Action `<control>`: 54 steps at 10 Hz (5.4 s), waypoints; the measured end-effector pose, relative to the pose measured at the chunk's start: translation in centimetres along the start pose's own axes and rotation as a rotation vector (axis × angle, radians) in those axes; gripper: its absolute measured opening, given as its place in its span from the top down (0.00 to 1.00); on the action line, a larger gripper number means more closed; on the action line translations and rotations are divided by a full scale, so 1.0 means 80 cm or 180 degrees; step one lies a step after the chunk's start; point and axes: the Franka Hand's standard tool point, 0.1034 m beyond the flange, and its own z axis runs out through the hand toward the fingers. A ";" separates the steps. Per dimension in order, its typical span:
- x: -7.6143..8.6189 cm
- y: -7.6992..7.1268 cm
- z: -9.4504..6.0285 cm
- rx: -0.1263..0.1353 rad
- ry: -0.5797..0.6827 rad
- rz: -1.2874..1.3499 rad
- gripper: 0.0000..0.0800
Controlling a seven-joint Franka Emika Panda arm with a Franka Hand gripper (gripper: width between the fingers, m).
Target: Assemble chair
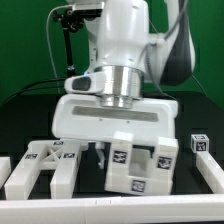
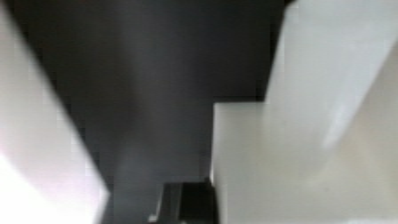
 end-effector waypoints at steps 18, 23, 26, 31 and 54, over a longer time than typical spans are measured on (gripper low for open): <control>-0.019 0.015 -0.050 0.0681 -0.3976 -0.0037 0.96; -0.028 0.009 -0.025 0.0565 -0.3995 -0.0131 0.96; -0.028 0.004 -0.025 0.0529 -0.4001 -0.0080 0.96; -0.025 0.004 -0.013 0.0495 -0.3903 -0.0054 0.96; -0.030 0.002 -0.009 0.0478 -0.3928 -0.0011 0.19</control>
Offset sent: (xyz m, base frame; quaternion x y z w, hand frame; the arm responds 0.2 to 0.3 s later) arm 0.0000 0.0000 0.0000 0.0000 -0.1938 0.0000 0.9810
